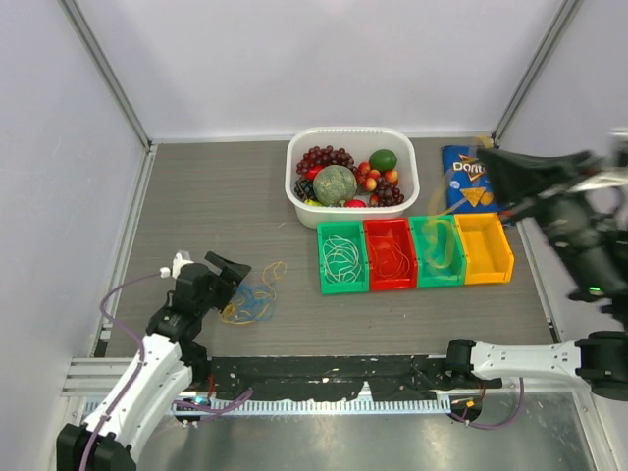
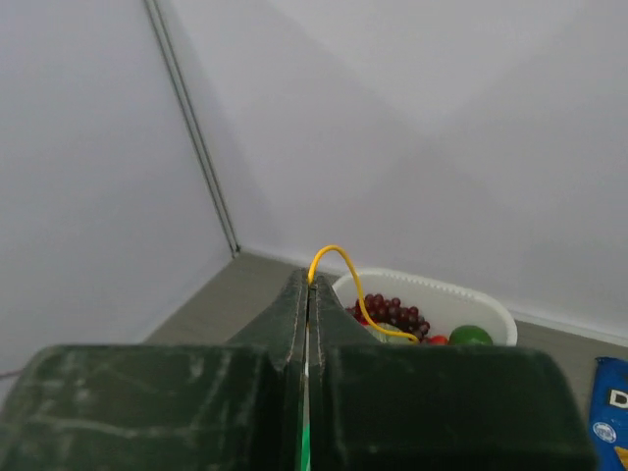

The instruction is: Untangle the cables

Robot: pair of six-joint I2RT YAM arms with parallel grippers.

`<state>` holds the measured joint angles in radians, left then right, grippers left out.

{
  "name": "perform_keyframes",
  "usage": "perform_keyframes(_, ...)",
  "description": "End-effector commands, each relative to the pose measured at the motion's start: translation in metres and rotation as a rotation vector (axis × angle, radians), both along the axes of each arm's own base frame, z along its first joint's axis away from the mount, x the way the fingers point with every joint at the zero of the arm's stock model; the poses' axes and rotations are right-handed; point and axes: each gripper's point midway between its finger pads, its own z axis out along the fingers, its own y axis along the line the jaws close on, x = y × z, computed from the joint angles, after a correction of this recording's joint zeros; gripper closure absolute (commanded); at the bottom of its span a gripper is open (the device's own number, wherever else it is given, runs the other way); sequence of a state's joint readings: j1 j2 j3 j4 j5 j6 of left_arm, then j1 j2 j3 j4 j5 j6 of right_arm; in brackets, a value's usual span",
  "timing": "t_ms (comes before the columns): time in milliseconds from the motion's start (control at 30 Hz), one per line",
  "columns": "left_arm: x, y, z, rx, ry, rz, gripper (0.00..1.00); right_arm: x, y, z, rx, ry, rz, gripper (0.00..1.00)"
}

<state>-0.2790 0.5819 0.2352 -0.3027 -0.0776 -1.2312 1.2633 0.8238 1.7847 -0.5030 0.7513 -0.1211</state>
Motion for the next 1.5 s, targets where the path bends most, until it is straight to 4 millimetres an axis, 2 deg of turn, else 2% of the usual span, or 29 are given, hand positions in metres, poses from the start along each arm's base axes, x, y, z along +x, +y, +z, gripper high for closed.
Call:
perform_keyframes(0,0.006,-0.013,0.050,-0.043,-0.120,-0.076,0.12,0.016,0.052,-0.031,-0.146,0.035,0.001,0.99)
perform_keyframes(167,0.000,-0.025,0.089,-0.081,-0.229,-0.160,0.02,0.039,0.063,-0.069,-0.257,0.095,-0.155,0.99)
perform_keyframes(200,-0.002,-0.025,0.096,-0.084,-0.247,-0.168,0.01,0.048,0.063,-0.081,-0.296,0.124,-0.231,0.99)
perform_keyframes(300,-0.005,-0.025,0.115,-0.077,-0.303,-0.185,0.01,0.061,0.058,-0.095,-0.385,0.158,-0.403,0.99)
perform_keyframes(367,-0.007,-0.024,0.123,-0.068,-0.326,-0.190,0.00,0.067,0.053,-0.089,-0.371,0.175,-0.465,0.99)
perform_keyframes(433,-0.009,-0.023,0.129,-0.061,-0.341,-0.195,0.00,0.072,0.044,-0.071,-0.315,0.175,-0.491,0.99)
perform_keyframes(500,-0.010,-0.023,0.134,-0.059,-0.348,-0.196,0.00,0.077,0.022,-0.037,-0.210,0.163,-0.541,0.99)
perform_keyframes(533,-0.011,-0.023,0.135,-0.062,-0.354,-0.198,0.00,0.082,0.019,-0.031,-0.203,0.163,-0.569,0.99)
perform_keyframes(567,-0.011,-0.023,0.137,-0.063,-0.358,-0.200,0.00,0.080,0.009,-0.020,-0.165,0.166,-0.601,0.99)
perform_keyframes(600,-0.012,-0.025,0.139,-0.069,-0.365,-0.206,0.00,0.083,0.010,-0.019,-0.173,0.175,-0.637,0.99)
perform_keyframes(633,-0.013,-0.025,0.142,-0.073,-0.374,-0.210,0.00,0.083,-0.002,-0.013,-0.158,0.191,-0.713,0.99)
perform_keyframes(667,-0.014,-0.026,0.144,-0.075,-0.380,-0.218,0.00,0.088,-0.005,-0.016,-0.230,0.201,-0.782,0.99)
perform_keyframes(700,-0.015,-0.026,0.146,-0.075,-0.385,-0.222,0.00,0.093,-0.010,-0.018,-0.204,0.209,-0.836,0.99)
perform_keyframes(733,-0.016,-0.027,0.148,-0.076,-0.391,-0.225,0.00,0.100,-0.024,-0.021,-0.215,0.217,-0.912,0.99)
perform_keyframes(767,-0.018,-0.027,0.150,-0.078,-0.397,-0.230,0.00,0.106,-0.024,-0.029,-0.217,0.223,-0.943,0.99)
perform_keyframes(867,-0.023,-0.027,0.155,-0.078,-0.409,-0.241,0.00,0.126,-0.059,-0.044,-0.196,0.258,-1.114,0.99)
perform_keyframes(900,-0.026,-0.026,0.156,-0.077,-0.414,-0.244,0.00,0.131,-0.064,-0.051,-0.211,0.268,-1.143,0.99)
perform_keyframes(967,-0.030,-0.026,0.158,-0.082,-0.419,-0.249,0.00,0.138,-0.093,-0.058,-0.195,0.296,-1.268,0.99)
perform_keyframes(1033,-0.033,-0.028,0.160,-0.093,-0.432,-0.258,0.00,0.143,-0.104,-0.057,-0.173,0.309,-1.302,0.99)
perform_keyframes(1133,-0.035,-0.028,0.164,-0.105,-0.453,-0.259,0.00,0.149,-0.110,-0.051,-0.132,0.305,-1.301,0.99)
perform_keyframes(1233,-0.037,-0.030,0.169,-0.119,-0.465,-0.267,0.00,0.158,-0.127,-0.068,-0.150,0.330,-1.368,0.99)
perform_keyframes(1400,-0.041,-0.031,0.171,-0.117,-0.467,-0.285,0.00,0.178,-0.147,-0.128,-0.181,0.391,-1.403,1.00)
perform_keyframes(1467,-0.042,-0.031,0.171,-0.111,-0.467,-0.287,0.00,0.182,-0.156,-0.144,-0.163,0.414,-1.412,0.99)
